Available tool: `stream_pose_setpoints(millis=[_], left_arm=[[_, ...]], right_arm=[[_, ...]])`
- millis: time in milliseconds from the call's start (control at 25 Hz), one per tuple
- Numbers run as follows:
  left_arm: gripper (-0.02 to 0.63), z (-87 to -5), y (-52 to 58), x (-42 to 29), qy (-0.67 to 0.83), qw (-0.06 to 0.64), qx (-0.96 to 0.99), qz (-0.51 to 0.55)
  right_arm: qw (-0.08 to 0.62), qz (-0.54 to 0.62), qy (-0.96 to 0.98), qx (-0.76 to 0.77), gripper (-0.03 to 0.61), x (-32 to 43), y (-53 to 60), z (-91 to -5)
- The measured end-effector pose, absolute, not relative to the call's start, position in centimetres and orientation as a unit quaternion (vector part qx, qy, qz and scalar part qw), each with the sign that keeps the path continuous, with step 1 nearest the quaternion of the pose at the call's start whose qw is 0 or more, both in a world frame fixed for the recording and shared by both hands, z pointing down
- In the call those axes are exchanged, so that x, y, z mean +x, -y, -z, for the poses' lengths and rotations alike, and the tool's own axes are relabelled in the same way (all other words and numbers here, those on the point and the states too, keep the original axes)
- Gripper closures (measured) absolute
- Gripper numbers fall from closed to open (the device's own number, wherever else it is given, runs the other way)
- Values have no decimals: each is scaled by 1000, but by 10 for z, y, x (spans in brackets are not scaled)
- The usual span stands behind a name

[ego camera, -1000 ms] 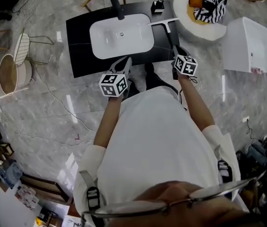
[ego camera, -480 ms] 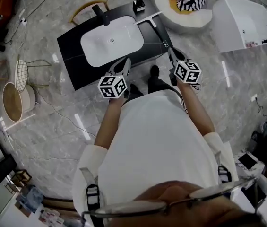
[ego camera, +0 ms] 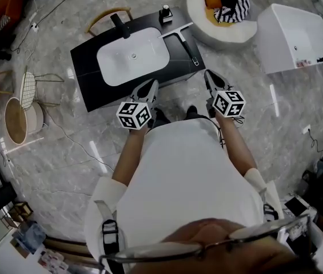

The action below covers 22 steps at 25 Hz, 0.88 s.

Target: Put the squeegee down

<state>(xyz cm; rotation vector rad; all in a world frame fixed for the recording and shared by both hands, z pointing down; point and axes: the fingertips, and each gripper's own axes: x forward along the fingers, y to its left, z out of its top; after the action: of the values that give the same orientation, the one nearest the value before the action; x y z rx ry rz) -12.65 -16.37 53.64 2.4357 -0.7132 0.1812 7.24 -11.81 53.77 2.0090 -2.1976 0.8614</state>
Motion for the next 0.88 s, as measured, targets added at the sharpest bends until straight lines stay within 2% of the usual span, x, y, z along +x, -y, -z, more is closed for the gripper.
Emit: stream_pose_setpoints(millis=[880], left_arm=[[609,-517,161,-88,316,289,903,-41]], right_arm=[[13,-260,767,586,572,99,129,-523]])
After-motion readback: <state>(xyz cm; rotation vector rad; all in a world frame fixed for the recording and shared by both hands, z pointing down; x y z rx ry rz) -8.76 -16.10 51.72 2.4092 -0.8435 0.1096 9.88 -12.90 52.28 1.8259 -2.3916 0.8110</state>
